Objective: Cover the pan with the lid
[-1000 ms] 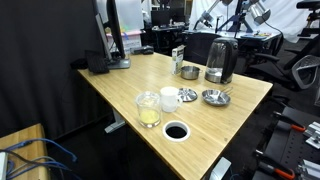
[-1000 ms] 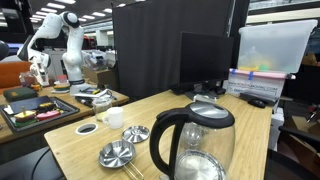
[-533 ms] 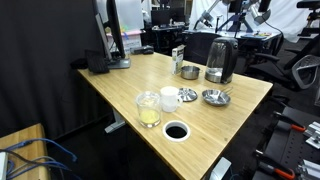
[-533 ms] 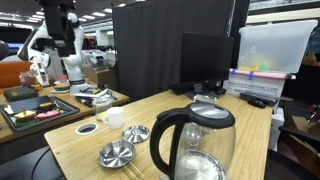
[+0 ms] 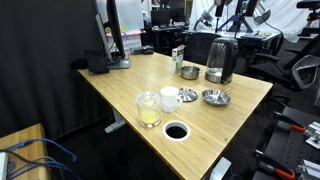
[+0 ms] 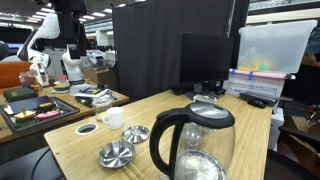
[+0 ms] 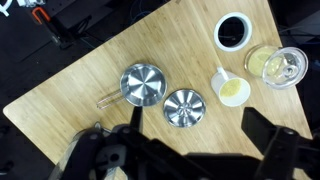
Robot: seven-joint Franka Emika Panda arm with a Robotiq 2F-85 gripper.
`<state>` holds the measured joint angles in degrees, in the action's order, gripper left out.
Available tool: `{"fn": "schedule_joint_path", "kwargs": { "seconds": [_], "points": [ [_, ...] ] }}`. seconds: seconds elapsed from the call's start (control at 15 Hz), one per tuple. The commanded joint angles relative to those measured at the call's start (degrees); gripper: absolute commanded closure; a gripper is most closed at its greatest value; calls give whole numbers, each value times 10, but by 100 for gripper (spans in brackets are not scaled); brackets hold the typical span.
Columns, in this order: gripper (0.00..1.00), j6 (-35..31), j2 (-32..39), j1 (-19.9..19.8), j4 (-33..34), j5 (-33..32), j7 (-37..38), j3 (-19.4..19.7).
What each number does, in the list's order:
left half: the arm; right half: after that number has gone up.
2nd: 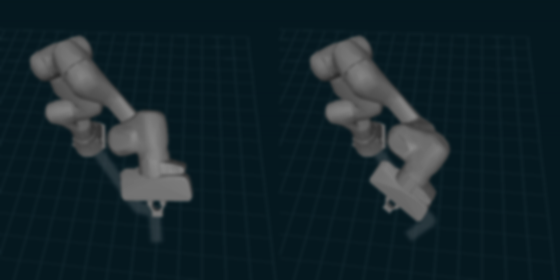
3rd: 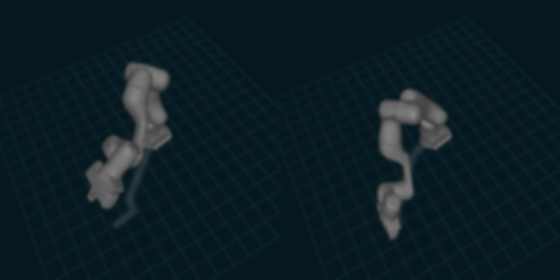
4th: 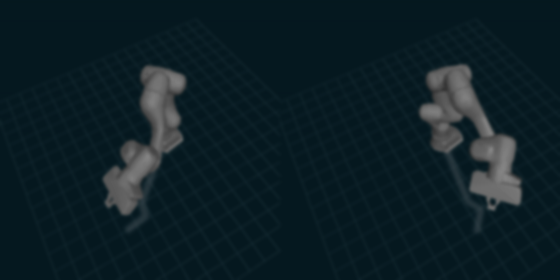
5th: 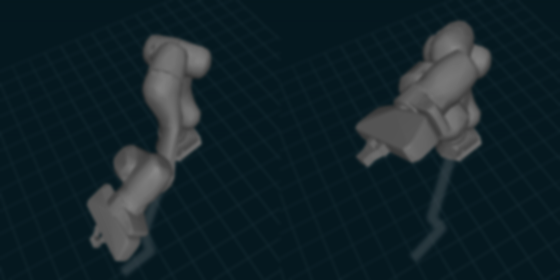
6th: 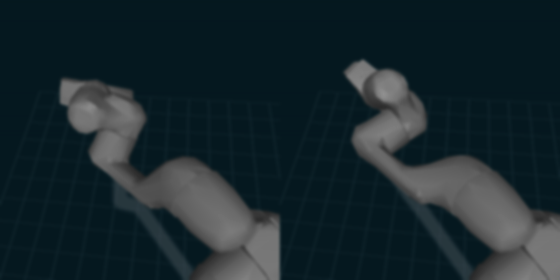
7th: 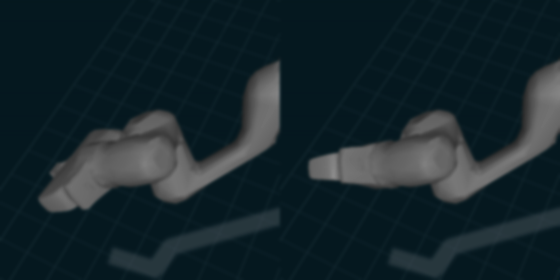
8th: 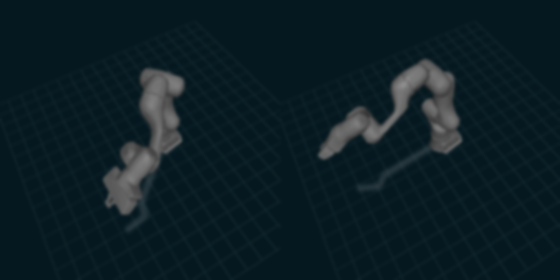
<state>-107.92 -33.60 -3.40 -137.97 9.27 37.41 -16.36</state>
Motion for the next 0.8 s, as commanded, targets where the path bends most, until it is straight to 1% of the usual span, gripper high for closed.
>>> {"fn": "schedule_joint_path", "kwargs": {
  "seconds": [0.0, 0.2, 0.4, 0.47, 0.73],
  "points": [
    [0, 0, 3, 15, 1, -8, 7, 13],
    [0, -29, 40, 11, 15, 13, 35, 17],
    [0, -71, 99, 2, 27, 1, 85, 17],
    [0, -85, 130, -1, 36, -5, 106, 17],
    [0, -127, 218, 10, 70, -44, 173, 25]
  ]
}}
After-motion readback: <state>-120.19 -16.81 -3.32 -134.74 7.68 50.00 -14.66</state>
